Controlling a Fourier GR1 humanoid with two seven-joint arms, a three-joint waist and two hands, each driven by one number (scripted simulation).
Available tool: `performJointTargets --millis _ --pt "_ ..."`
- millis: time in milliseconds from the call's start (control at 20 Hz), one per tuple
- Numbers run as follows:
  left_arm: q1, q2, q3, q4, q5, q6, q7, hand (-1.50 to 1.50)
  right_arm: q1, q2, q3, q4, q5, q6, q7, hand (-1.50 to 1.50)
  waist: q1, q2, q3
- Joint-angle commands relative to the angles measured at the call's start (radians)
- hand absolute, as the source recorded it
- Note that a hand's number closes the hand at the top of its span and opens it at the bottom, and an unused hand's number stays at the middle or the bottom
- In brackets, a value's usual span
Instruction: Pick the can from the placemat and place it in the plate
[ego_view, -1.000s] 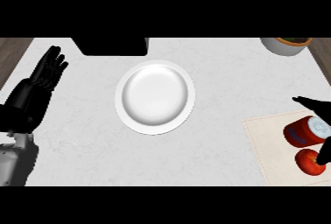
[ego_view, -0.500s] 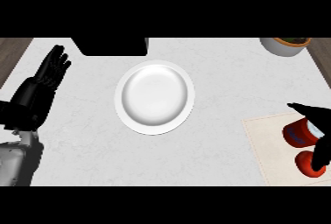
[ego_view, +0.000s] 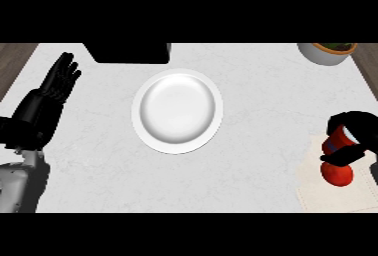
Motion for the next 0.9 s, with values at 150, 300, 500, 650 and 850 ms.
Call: performJointTargets --millis 150,300,500,650,850 --pt "-0.088 -0.007 -0.006 0.031 -0.017 0.004 0.036 0.00 -0.211 0.036 -0.051 0.404 0.105 -0.263 -0.117 1.50 0.029 0.018 0.012" --pt "-0.007 -0.034 -0.006 0.018 -0.012 -0.004 -0.011 0.00 -0.258 -0.010 -0.084 0.426 0.109 -0.317 -0.189 1.50 0.015 0.011 0.009" --pt "-0.046 -0.025 0.003 0.011 -0.019 -0.001 0.045 0.00 -0.293 0.035 -0.091 0.322 0.076 -0.295 -0.196 1.50 -0.005 0.004 0.008" --pt "0.054 -0.023 0.008 -0.015 -0.027 -0.014 -0.024 0.00 -0.290 0.097 -0.102 0.195 -0.004 -0.209 -0.200 1.50 -0.011 -0.003 0.007" --pt "0.024 -0.017 0.026 0.001 -0.025 -0.006 0.000 0.00 -0.238 0.086 -0.133 0.049 -0.112 -0.170 -0.348 1.50 -0.028 -0.005 0.007"
